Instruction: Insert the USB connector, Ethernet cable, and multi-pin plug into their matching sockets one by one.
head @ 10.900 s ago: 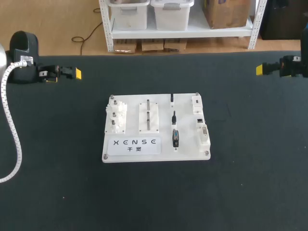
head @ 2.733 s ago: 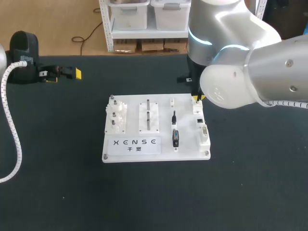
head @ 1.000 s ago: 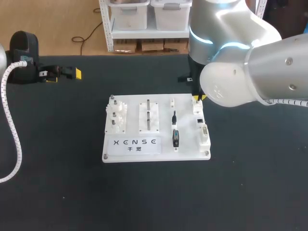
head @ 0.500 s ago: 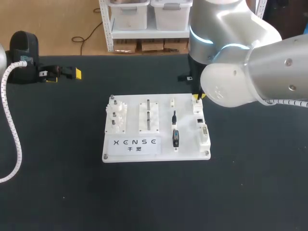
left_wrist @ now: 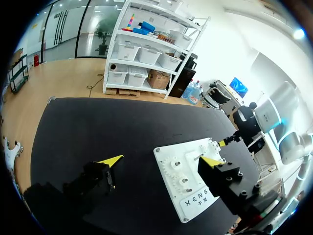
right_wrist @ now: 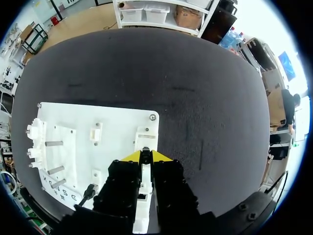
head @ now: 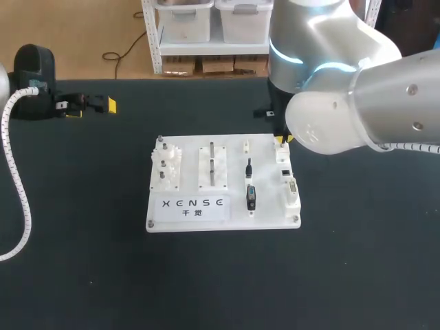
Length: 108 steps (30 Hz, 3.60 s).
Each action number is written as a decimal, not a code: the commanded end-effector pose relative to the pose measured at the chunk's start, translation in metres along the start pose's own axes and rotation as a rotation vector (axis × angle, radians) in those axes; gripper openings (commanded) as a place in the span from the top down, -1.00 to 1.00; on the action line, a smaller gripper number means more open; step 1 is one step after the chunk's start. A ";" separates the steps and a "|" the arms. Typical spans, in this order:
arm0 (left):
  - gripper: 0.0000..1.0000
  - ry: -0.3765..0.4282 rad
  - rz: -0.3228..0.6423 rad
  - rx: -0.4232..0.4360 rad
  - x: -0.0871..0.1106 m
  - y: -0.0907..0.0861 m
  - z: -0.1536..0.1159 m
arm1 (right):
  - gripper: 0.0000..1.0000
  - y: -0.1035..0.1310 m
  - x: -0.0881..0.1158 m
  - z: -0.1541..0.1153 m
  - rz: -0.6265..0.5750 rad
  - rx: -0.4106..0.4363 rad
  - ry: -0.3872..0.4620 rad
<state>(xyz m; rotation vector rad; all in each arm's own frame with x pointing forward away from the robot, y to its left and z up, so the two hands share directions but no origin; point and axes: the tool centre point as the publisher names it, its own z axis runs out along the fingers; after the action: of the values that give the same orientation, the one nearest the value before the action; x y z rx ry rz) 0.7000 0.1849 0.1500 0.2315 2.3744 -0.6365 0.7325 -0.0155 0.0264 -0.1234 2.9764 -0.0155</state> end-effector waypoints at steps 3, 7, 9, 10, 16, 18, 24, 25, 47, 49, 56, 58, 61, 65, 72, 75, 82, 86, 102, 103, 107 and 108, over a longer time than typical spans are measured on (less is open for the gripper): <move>-1.00 0.000 0.000 0.000 0.000 0.000 0.000 | 1.00 -0.001 0.005 0.008 0.002 -0.002 0.007; -1.00 0.000 0.000 0.000 0.000 0.000 0.000 | 1.00 -0.001 0.002 0.002 0.002 -0.009 -0.006; -1.00 0.000 0.000 0.000 0.000 0.000 0.000 | 1.00 -0.001 0.000 0.000 0.003 -0.011 -0.010; -1.00 0.000 0.000 0.000 0.000 0.000 0.000 | 1.00 -0.001 -0.001 -0.001 0.003 -0.012 -0.015; -1.00 0.000 0.000 0.000 0.000 0.000 0.000 | 1.00 0.000 -0.003 -0.007 0.003 -0.018 -0.028; -1.00 0.000 0.000 0.000 0.000 0.000 0.000 | 1.00 0.001 -0.003 -0.007 0.004 -0.020 -0.030; -1.00 0.000 0.000 0.000 0.000 0.000 0.000 | 1.00 0.001 -0.002 -0.006 0.004 -0.016 -0.028; -1.00 0.000 0.000 0.000 0.000 0.000 0.000 | 1.00 0.001 -0.001 -0.006 0.004 -0.015 -0.028; -1.00 0.000 0.000 0.000 0.000 0.000 0.000 | 1.00 0.003 0.001 0.003 0.006 -0.013 -0.009; -1.00 0.000 0.000 0.000 0.000 0.000 0.000 | 1.00 0.003 0.000 0.002 0.003 -0.013 -0.011; -1.00 0.000 0.000 0.000 0.000 0.000 0.000 | 1.00 0.002 0.003 0.003 0.007 -0.009 -0.009; -1.00 0.000 0.000 0.000 0.000 0.000 0.000 | 1.00 0.001 0.004 0.003 0.009 -0.007 -0.007; -1.00 0.000 0.000 0.000 0.000 0.000 0.000 | 1.00 0.000 0.004 0.005 0.013 -0.006 -0.001; -1.00 0.000 0.000 0.000 0.000 0.000 0.000 | 1.00 -0.001 0.005 0.006 0.022 -0.011 0.008; -1.00 0.000 0.000 0.000 0.000 0.000 0.000 | 1.00 -0.007 0.003 0.012 0.046 -0.017 0.023; -1.00 0.000 0.000 0.000 0.000 0.000 0.000 | 1.00 -0.009 0.003 0.014 0.052 -0.019 0.030; -1.00 0.000 0.000 0.000 0.000 0.000 0.000 | 1.00 -0.008 0.000 0.019 0.055 -0.020 0.043; -1.00 0.000 0.000 0.000 0.000 0.000 0.000 | 1.00 -0.008 -0.003 0.021 0.050 -0.010 0.059; -1.00 0.000 0.000 0.000 0.000 0.000 0.000 | 1.00 -0.005 -0.017 0.022 -0.003 0.013 0.106; -1.00 0.000 0.000 0.000 0.000 0.000 0.000 | 1.00 -0.005 -0.017 0.023 -0.005 0.012 0.108; -1.00 0.000 0.000 0.000 0.000 0.000 0.000 | 1.00 -0.005 -0.015 0.025 -0.025 0.033 0.130; -1.00 0.000 0.000 0.000 0.000 0.000 0.000 | 1.00 -0.004 -0.014 0.026 -0.026 0.038 0.139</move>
<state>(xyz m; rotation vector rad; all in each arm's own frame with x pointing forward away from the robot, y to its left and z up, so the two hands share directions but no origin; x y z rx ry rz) 0.7000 0.1849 0.1500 0.2315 2.3744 -0.6365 0.7392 -0.0191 0.0170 -0.1520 3.0810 -0.0583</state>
